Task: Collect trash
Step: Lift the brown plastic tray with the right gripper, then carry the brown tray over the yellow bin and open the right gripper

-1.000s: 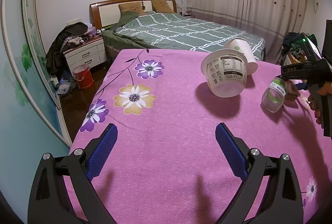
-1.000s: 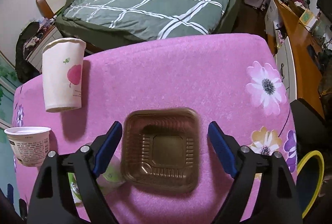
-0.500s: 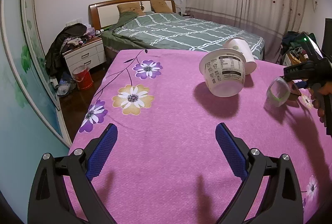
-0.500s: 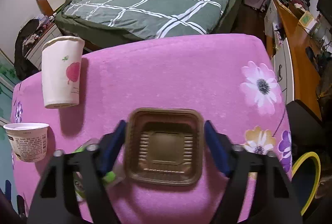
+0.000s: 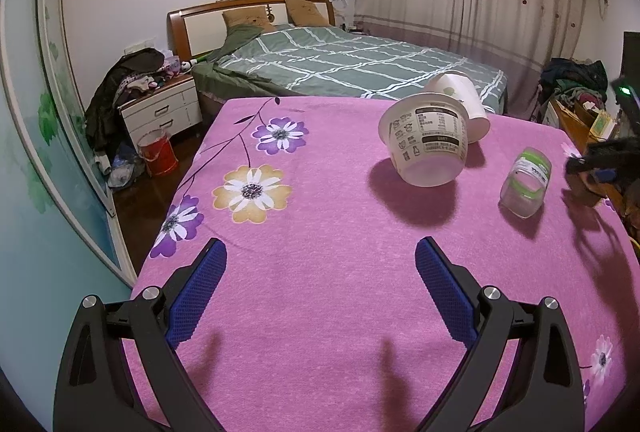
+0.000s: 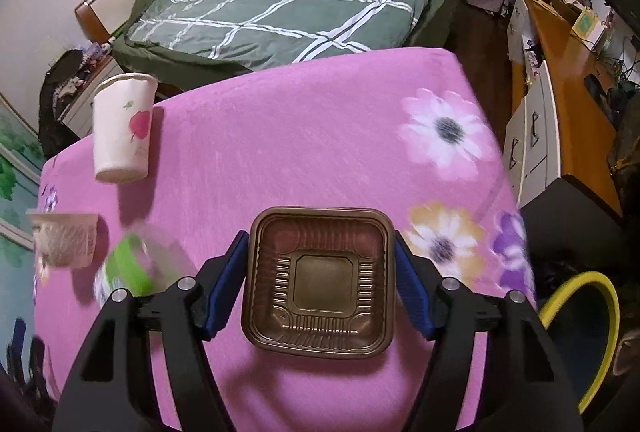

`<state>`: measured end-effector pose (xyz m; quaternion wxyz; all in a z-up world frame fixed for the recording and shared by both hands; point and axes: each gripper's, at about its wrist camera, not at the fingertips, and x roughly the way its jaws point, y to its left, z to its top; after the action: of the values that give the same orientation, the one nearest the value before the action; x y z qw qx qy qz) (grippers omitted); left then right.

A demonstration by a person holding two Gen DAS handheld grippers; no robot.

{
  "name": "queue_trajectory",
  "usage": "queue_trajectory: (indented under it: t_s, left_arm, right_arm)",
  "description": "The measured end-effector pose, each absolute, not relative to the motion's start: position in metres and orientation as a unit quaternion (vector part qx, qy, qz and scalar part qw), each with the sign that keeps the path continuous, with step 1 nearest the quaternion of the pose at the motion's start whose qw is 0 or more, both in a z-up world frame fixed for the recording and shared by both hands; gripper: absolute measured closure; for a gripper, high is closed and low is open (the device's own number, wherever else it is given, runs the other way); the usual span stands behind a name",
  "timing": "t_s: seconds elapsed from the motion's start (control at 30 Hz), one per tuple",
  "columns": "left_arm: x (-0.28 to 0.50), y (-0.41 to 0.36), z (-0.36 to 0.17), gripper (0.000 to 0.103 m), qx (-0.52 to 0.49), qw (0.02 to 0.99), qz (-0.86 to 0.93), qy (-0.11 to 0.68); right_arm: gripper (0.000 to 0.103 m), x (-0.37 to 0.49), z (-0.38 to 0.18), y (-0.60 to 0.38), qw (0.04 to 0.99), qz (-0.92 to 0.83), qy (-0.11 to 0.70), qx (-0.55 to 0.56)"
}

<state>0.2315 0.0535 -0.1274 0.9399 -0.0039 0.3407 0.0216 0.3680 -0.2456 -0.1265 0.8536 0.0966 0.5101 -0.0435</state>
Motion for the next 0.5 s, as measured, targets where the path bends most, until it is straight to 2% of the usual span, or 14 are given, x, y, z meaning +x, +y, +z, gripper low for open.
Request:
queue_trajectory:
  t_s: [0.5]
  left_arm:
    - [0.226, 0.045, -0.125, 0.009, 0.013, 0.944, 0.0, 0.331]
  right_arm:
    - [0.036, 0.223, -0.125, -0.377, 0.857, -0.175, 0.461, 0.149]
